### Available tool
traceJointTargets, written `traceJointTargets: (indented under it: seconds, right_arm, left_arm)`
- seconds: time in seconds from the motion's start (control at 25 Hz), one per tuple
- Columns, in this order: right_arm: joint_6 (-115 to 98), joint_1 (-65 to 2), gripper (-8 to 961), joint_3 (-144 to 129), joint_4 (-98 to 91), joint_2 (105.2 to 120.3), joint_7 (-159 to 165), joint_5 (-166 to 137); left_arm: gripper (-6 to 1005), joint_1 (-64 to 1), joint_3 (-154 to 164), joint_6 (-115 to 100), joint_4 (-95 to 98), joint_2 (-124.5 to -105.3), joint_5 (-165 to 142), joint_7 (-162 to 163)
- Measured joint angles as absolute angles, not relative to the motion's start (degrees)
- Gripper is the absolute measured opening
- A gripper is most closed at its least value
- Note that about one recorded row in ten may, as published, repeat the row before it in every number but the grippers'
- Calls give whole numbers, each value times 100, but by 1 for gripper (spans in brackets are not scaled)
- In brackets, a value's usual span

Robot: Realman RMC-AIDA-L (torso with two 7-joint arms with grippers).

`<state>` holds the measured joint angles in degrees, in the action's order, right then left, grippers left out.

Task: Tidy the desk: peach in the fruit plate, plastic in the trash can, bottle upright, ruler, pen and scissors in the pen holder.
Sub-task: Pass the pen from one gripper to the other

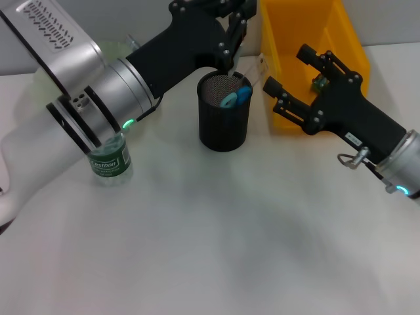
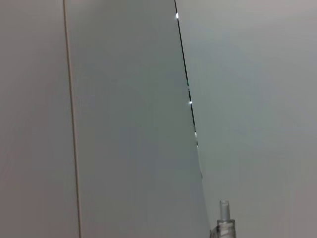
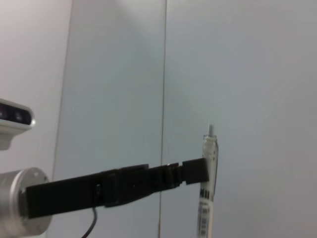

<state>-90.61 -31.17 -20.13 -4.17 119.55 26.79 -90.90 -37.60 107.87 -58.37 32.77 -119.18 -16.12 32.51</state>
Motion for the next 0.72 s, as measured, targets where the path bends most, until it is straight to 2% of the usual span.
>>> traceJointTargets:
  seconds: [0.72]
  right_arm:
    - [-8527,-3648,819,-1881,295,11962,2203,-8910]
  left_arm:
    - [151,-3629,11047,-5828,3209,-11918,-1599,3224]
